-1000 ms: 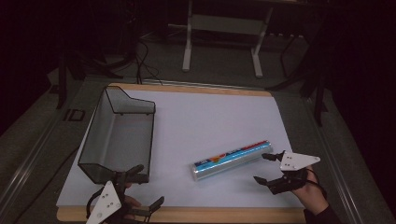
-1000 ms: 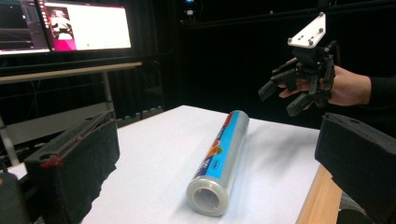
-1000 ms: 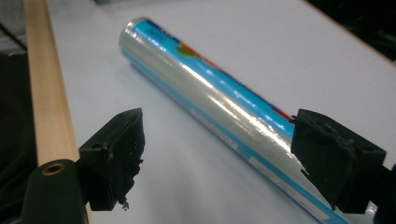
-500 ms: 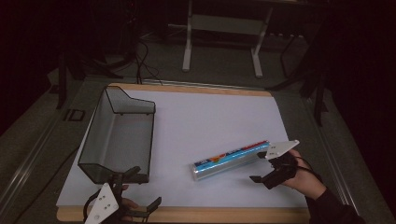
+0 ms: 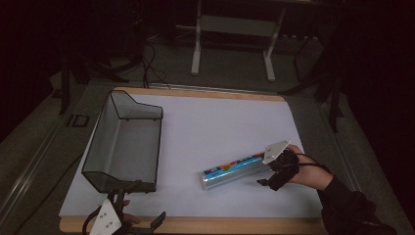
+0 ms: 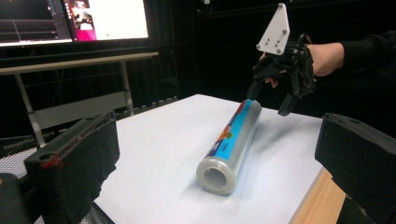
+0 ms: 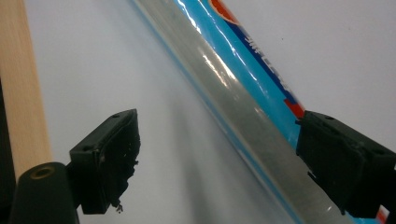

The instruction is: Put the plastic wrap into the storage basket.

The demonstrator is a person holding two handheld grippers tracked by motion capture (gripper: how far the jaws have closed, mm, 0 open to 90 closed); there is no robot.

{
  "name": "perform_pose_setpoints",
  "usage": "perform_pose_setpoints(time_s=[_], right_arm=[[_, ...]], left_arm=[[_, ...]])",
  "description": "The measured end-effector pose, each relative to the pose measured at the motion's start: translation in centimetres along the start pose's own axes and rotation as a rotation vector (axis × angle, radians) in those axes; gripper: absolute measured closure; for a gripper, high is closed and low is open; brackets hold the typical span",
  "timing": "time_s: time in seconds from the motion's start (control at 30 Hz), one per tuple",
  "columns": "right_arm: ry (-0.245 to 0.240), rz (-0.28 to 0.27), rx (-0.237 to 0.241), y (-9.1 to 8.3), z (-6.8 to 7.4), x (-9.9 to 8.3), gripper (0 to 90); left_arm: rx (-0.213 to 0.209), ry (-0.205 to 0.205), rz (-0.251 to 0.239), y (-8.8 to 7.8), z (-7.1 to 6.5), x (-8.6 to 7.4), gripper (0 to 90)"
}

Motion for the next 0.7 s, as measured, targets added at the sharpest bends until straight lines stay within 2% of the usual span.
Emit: perform_pose_setpoints(time_s=[0.13,0.27,0.37,0.47,0.53,0.6,0.63,0.7], right_arm=[[-0.037,0.021,0.012,0.3,-0.5,0.6,13.2],[-0.071,0.069,0.032,0.6,-0.9,1.2,13.2],[-0.083,0.089,0.036,0.7,-1.2,1.5,13.3],[-0.117,0.093,0.087,1.0,-1.7,2.1,14.7],[-0.138,0.121,0.093,1.4,-1.9,2.5,14.6],[-0.152,0.127,0.087,1.5,-1.9,2.7,14.6],[-0.176,0.151,0.094,2.0,-2.1,3.2,14.8],[-0.188,0.163,0.109,2.1,-2.3,3.4,15.6]], left_arm=[[0.01,0.003,0.001,-0.3,-0.1,0.0,0.6],[0.021,-0.004,0.002,-0.6,0.0,-0.1,0.6],[0.028,-0.003,0.004,-0.8,0.0,-0.1,0.7],[0.034,-0.005,0.005,-0.9,0.0,-0.1,0.6],[0.036,-0.006,0.005,-1.0,0.0,-0.2,0.6],[0.038,-0.003,0.005,-1.1,0.0,-0.2,0.6],[0.04,-0.003,0.004,-1.2,0.0,-0.2,0.6],[0.043,-0.003,0.003,-1.3,-0.1,-0.2,0.7]])
Point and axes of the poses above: each handheld gripper's, and its own axes: y roughly forward along the jaws, x roughly out of its top, z roughly to its left, the point moved 2 cm from there along y, roughly forward along the jaws, and after that the axes turned 15 degrees about -y, right-handed, at the moved point
